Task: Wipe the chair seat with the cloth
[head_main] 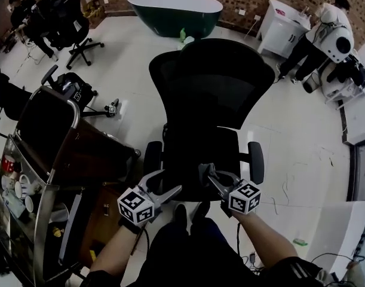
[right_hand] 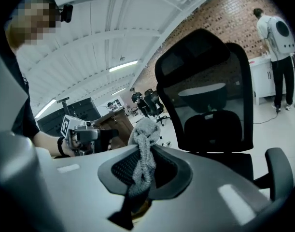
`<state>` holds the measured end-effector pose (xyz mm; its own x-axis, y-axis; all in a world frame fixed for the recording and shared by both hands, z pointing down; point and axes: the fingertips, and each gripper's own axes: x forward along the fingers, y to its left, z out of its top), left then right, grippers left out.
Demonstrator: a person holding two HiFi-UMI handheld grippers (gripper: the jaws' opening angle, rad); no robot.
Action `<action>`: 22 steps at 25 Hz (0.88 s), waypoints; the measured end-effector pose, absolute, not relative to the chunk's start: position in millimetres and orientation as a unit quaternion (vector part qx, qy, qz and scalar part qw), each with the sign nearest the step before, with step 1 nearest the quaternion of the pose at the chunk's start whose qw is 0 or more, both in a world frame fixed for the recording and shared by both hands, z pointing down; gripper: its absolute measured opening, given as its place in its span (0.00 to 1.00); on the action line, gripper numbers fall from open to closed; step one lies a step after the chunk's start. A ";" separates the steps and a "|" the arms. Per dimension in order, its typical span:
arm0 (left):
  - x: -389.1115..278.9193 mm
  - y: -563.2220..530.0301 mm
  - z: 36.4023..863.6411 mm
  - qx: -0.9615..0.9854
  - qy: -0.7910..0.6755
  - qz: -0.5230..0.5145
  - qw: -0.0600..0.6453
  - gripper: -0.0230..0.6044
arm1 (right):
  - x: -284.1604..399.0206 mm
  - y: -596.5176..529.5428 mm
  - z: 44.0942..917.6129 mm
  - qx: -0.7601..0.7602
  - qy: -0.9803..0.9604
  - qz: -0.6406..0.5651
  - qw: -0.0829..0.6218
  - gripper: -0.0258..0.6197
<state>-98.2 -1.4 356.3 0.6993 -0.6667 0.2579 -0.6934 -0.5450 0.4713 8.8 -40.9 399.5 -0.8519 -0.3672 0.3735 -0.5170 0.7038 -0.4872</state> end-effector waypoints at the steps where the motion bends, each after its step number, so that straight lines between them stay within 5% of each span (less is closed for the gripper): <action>1: -100.7 -6.2 366.3 0.874 -0.394 0.027 0.285 0.56 | 3.2 -50.0 413.8 0.236 -0.914 0.300 0.133 0.12; 22: -156.9 -113.1 525.0 0.820 -0.490 0.010 0.294 0.59 | -158.9 -241.6 739.9 0.190 -0.892 0.197 0.359 0.12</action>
<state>-156.9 -113.1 525.0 0.5191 -0.7983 0.3053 -0.8104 -0.3461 0.4728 -158.9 -241.6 739.9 -0.6698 -0.1962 0.7161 -0.4801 0.8502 -0.2161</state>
